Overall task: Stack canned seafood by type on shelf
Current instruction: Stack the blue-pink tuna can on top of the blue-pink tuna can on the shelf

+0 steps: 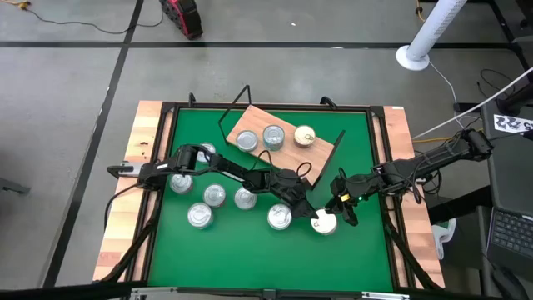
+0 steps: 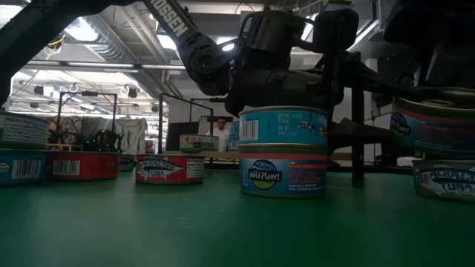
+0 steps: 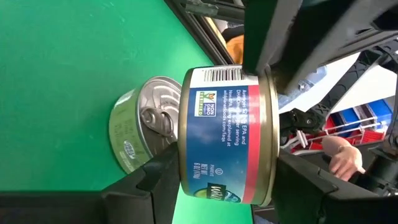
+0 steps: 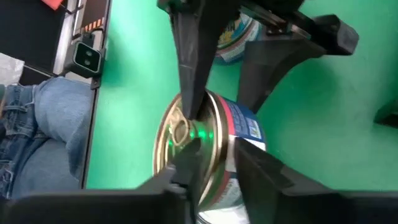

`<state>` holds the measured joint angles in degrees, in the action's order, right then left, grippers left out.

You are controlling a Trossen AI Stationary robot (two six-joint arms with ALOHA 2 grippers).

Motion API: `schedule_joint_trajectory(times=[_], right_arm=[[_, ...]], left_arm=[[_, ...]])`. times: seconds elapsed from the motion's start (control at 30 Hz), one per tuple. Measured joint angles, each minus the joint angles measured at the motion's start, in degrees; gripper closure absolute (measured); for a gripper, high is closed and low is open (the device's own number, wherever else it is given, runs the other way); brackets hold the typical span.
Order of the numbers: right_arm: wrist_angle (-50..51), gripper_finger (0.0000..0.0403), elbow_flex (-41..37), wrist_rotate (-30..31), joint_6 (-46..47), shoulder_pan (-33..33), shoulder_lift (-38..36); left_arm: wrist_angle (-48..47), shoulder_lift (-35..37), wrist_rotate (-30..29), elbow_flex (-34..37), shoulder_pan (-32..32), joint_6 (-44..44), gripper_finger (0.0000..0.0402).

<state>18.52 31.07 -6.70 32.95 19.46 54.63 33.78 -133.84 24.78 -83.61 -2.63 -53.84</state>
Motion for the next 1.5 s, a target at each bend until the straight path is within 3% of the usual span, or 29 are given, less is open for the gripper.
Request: schedule_joint_trajectory(times=[0.17, 0.33, 0.7, 0.93, 1.5], right_arm=[[-0.23, 0.0247, 0.00, -0.71, -0.22, 0.00, -0.13], [-0.46, 0.0229, 0.00, -1.70, -0.22, 0.02, -2.33], [-0.63, 0.0226, 0.04, -1.22, -0.26, 0.00, -12.68], [-0.13, 0.0226, 0.09, 3.23, -0.38, 0.02, -17.66], [0.14, 0.0226, 0.04, 4.81, -0.48, 0.02, -20.02]], left_arm=[[0.34, 0.48, 2.68, 0.00, 0.07, -0.05, 0.0205], [0.08, 1.83, 4.99, 0.00, 0.07, -0.22, 0.0204], [-0.56, 5.39, 9.73, 0.00, 1.95, -2.49, 0.0202], [-0.92, 8.59, 12.92, 0.02, 3.54, -6.86, 0.0201], [-1.74, 14.84, 17.62, 0.02, 6.45, -12.52, 0.0200]])
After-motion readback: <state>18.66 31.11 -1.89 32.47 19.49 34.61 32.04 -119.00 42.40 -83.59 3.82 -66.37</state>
